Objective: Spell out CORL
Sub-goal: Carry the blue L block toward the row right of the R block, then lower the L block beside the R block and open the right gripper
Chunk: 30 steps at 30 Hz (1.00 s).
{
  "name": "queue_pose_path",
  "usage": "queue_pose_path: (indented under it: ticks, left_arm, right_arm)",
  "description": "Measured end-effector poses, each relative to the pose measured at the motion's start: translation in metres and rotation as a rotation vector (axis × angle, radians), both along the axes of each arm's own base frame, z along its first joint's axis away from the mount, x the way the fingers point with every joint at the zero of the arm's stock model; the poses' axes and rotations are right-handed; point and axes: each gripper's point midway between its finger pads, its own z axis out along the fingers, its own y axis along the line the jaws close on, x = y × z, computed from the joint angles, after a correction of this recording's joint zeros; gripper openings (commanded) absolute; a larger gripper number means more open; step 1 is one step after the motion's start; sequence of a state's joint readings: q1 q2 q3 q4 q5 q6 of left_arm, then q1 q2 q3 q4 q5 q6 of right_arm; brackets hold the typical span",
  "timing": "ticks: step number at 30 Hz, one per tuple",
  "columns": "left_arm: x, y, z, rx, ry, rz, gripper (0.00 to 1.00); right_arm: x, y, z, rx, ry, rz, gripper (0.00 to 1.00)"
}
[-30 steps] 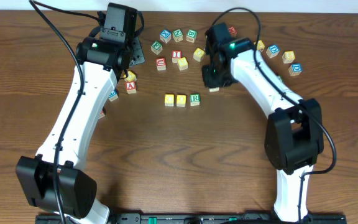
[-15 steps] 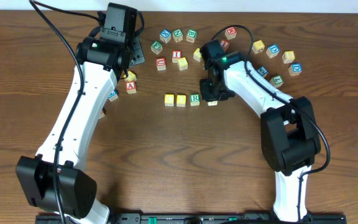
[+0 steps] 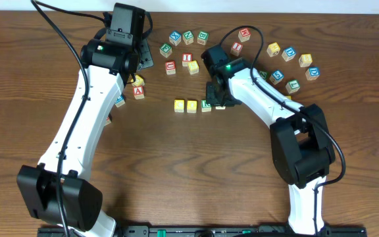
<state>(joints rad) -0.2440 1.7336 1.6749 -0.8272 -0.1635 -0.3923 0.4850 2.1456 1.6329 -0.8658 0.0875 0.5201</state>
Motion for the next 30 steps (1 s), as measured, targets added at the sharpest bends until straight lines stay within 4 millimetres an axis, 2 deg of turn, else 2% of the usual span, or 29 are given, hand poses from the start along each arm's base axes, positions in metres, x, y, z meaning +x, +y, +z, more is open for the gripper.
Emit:
queue_pose_path:
  ticks: [12,19,30]
  left_arm:
    - [0.000,0.000,0.000,0.000,0.000,0.000,0.45]
    - [0.000,0.000,0.000,0.000,0.000,0.000,0.45]
    - [0.000,0.000,0.000,0.001,0.002,0.000,0.45]
  right_arm:
    - [-0.004,-0.003,-0.011,-0.015,-0.001,-0.007,0.23]
    - [-0.003,-0.003,-0.011,-0.013,-0.003,-0.014,0.33]
    - [-0.001,-0.001,-0.011,-0.003,-0.014,-0.014,0.38]
